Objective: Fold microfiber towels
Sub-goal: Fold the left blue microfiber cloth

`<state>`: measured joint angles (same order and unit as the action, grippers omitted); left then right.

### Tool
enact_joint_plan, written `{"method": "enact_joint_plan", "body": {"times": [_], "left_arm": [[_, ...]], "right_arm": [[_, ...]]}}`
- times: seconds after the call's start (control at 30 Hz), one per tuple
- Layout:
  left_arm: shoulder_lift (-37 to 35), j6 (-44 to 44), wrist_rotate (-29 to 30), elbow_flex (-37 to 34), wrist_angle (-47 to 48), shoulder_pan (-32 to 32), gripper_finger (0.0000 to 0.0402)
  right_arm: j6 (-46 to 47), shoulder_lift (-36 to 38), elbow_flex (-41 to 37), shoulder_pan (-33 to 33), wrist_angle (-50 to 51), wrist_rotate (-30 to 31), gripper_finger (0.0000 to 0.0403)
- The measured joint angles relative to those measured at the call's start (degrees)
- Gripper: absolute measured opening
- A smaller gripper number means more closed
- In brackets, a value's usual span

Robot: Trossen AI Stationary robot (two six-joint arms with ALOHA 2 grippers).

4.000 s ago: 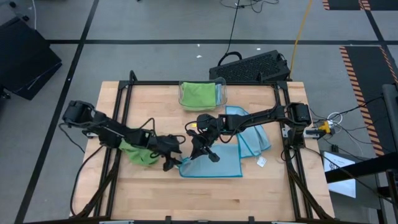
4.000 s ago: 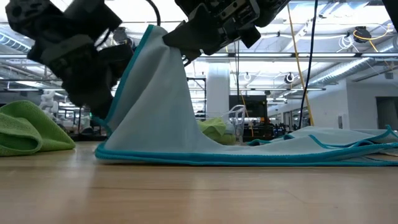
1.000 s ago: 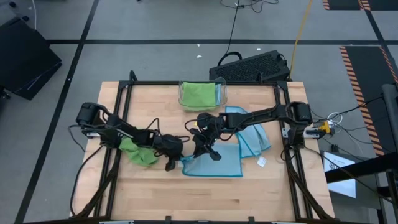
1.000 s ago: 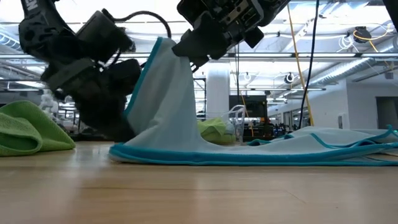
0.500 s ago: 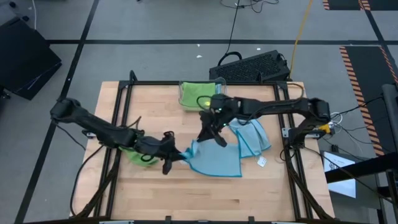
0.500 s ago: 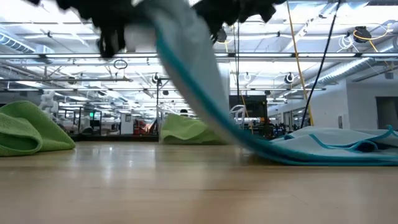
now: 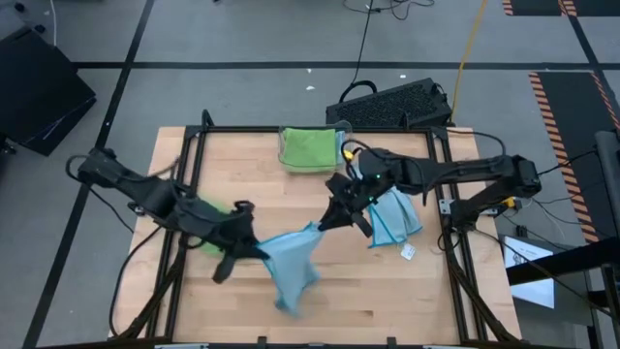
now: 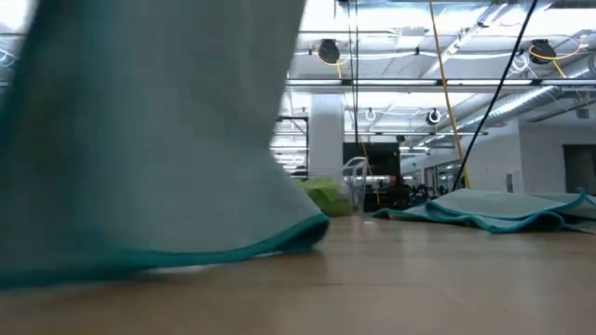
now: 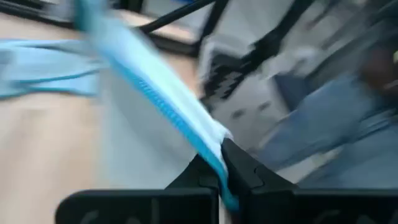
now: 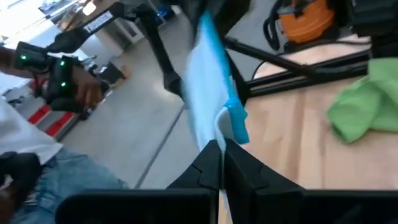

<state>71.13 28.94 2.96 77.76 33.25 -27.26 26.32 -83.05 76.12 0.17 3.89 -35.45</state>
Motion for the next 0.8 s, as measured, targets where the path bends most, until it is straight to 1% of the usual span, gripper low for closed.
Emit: {"method": "enact_joint_plan", "body": {"times": [0.07,0.13,0.17,0.2,0.27,0.37,0.47,0.53,0.6,0.7,0.8], "left_arm": [[-0.09,-4.04,3.28,2.70,7.09,0.86,0.0009],[-0.17,-7.06,4.21,2.68,10.46,3.01,0.0012],[-0.08,-7.45,3.00,2.48,11.87,4.17,0.0012],[0.05,-7.36,0.45,2.36,13.15,5.28,0.0010],[0.14,-5.72,-4.94,2.31,13.98,6.77,0.0005],[0.00,-3.30,-11.83,2.38,8.98,6.76,0.0007],[0.07,-5.30,-16.42,2.38,2.20,6.11,0.0007],[0.07,-6.81,-16.97,2.38,-0.78,6.08,0.0005],[0.05,-7.79,-16.10,2.38,-1.15,6.58,0.0005],[0.04,-10.21,-15.85,2.38,-0.55,7.50,0.0009],[0.04,-10.68,-17.15,2.38,0.11,8.08,0.0010]], "right_arm": [[1.87,-0.41,0.00,0.55,-0.40,1.73,0.0004],[4.39,-0.77,-0.02,0.92,-2.38,3.89,0.0004],[5.63,-0.83,-0.09,1.18,-3.57,4.61,0.0004],[6.87,-0.79,-0.09,1.40,-4.66,5.30,0.0004],[10.11,-0.16,-0.07,1.92,-5.50,4.40,0.0004],[16.37,1.24,-0.04,3.18,-5.07,0.66,0.0004],[21.90,2.01,-0.02,5.27,-5.74,-1.15,0.0004],[25.96,2.01,0.00,6.38,-6.33,-1.91,0.0004],[28.27,1.80,0.00,6.84,-5.96,-3.41,0.0004],[28.91,1.40,0.00,6.97,-5.78,-3.68,0.0004],[28.89,1.39,0.00,7.07,-5.79,-2.77,0.0004]]}}
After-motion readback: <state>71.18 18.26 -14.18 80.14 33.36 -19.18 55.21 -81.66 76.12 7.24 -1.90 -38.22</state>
